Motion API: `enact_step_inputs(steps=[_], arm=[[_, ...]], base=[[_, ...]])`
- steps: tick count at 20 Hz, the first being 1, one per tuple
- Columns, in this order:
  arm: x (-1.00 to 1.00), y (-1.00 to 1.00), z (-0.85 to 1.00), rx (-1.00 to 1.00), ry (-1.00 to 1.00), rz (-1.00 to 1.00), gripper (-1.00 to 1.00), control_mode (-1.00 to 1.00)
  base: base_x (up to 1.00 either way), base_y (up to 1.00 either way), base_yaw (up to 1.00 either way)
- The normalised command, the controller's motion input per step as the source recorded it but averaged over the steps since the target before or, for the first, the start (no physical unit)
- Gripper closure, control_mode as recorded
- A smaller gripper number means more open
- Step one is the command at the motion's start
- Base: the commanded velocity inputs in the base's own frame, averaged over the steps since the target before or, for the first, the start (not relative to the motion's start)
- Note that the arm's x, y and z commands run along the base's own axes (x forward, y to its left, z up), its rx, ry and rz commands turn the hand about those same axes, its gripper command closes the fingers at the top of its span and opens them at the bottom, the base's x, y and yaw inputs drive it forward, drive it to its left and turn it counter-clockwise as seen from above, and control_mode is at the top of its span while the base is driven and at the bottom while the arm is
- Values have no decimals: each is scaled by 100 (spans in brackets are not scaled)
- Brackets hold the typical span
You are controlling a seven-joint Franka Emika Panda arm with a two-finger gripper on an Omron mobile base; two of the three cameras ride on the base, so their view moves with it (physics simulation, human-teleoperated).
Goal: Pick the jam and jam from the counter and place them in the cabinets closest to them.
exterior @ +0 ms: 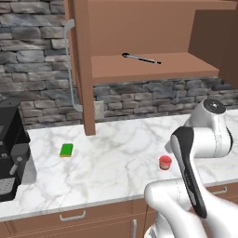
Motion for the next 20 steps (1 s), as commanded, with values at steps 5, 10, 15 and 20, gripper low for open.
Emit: enact_step_inputs(steps=[5, 10, 15, 20], arm=[[14, 0, -31, 1, 3, 0, -100, -100], [19, 0, -32, 0, 2, 0, -100, -100], [20, 0, -34, 0, 1, 0, -100, -100], [16, 0, -37, 0, 0, 0, -100, -100]], base=[[0, 0, 0], [0, 0, 0], [0, 0, 0], [0, 0, 0]])
